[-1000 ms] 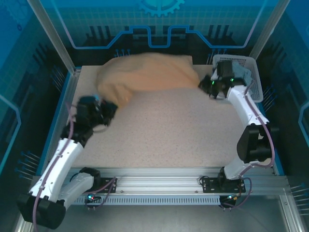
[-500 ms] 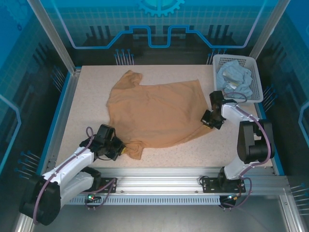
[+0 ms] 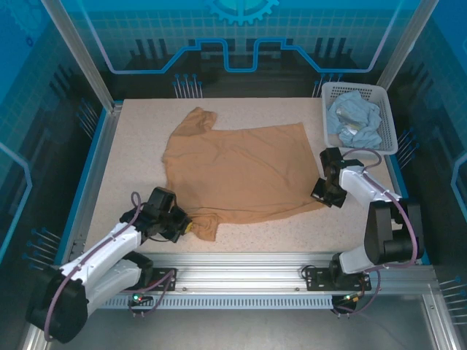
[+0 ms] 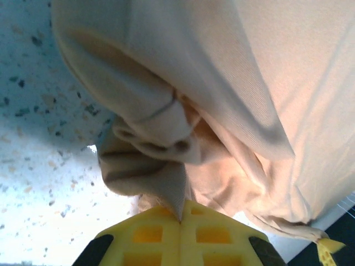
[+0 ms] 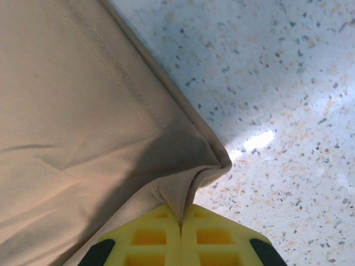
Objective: Fold and stack the t-shirts
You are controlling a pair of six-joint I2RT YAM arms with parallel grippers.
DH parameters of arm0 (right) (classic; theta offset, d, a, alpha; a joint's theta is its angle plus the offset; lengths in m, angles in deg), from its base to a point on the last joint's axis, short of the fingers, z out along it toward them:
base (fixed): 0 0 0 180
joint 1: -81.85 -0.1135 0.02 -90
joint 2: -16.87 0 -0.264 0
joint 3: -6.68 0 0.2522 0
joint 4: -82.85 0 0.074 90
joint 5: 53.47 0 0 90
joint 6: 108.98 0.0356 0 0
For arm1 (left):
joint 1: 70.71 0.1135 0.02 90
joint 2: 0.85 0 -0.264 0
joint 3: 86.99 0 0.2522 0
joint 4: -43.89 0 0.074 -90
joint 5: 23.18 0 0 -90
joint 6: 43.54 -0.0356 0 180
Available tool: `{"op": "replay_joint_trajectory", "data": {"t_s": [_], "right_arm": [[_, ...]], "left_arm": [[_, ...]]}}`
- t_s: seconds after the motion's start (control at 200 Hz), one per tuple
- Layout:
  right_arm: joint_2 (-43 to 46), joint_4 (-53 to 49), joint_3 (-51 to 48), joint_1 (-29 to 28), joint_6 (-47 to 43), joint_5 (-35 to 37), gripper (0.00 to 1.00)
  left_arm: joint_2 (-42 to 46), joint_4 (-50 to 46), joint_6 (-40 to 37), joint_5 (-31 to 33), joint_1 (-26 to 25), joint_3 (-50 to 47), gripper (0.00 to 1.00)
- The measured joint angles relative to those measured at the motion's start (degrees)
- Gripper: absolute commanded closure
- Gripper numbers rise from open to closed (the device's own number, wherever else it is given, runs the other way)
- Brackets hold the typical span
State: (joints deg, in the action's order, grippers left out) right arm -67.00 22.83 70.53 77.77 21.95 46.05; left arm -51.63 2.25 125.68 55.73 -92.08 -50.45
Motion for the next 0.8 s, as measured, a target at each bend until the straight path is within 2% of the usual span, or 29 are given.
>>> {"op": "replay_joint_trajectory", "data": {"t_s": [0.12,0.165,0.235,0.275,0.325,0.535,0.66,0.8], "right_arm": [[0.20,-0.79,-0.61,0.00,0.00,0.63,1.00],[0.20,-0.90,-0.61,0.00,0.00,0.79,0.99],[0.20,-1.25,-0.59,0.00,0.07,1.27,0.84],[0.42,-1.86,-0.59,0.00,0.59,1.88,0.75],[1.27,-2.84,-0.61,0.00,0.66,2.84,0.68],[11.82,-6.58,-0.59,0.00,2.86,6.88,0.62],[13.25,-5.09,-0.59,-0.39,2.54,6.21,0.63],[7.21,0.68,0.96,-2.82,0.15,0.76,0.66]], "left_arm": [[3.85,-4.02,1.40,0.39,-0.55,0.76,1.00],[4.92,-5.33,1.62,0.37,-0.68,1.01,0.82],[5.79,-7.50,1.68,0.55,-0.74,1.99,0.62],[5.79,-9.29,1.16,0.90,-0.83,3.41,0.56],[5.57,-11.67,1.25,1.92,-0.90,6.12,0.52],[-0.70,-19.41,-3.10,9.22,0.20,27.06,0.58],[-9.31,-18.18,-6.21,9.75,6.36,33.18,0.66],[-23.80,-14.29,-8.48,7.63,13.11,34.82,0.72]]}}
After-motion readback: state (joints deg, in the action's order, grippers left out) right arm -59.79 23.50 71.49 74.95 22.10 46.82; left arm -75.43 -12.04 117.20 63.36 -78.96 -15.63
